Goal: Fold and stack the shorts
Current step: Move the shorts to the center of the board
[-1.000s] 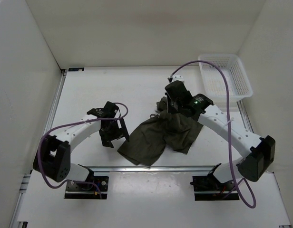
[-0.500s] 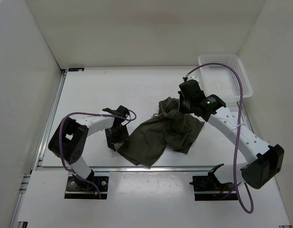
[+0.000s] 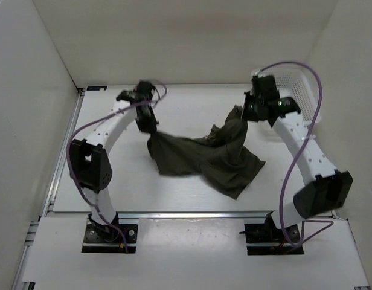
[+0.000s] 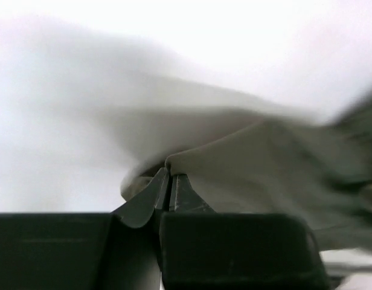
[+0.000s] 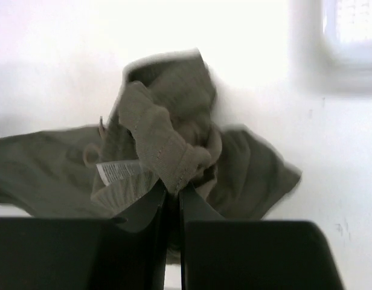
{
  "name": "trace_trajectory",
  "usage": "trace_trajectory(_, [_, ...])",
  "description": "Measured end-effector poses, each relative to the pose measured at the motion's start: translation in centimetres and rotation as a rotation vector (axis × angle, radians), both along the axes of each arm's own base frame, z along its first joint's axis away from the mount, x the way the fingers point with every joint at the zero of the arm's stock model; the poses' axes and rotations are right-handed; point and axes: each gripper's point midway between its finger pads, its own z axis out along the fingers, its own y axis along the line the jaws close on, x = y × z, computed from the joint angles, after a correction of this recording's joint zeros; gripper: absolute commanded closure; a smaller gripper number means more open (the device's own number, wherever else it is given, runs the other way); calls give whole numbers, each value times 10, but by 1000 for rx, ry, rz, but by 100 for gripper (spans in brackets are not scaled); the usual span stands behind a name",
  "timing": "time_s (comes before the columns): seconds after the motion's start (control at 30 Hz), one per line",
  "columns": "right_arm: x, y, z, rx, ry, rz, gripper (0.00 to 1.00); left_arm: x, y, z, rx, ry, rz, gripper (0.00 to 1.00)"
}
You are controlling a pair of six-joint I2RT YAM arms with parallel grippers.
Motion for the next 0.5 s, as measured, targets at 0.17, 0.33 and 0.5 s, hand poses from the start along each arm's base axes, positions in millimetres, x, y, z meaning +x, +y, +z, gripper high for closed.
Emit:
trace_trajectory(0.17, [94,7,75,109,-142,0,100,130,30,148,-68,-401,82,90])
trace_trajectory(0.33, [106,7,166,213,-374,39,100,130,86,267,-145,-696,144,90])
trace_trajectory(0.5, [43,-2,186,255,-500,66,63,53,96,302,-183,-800,107,90])
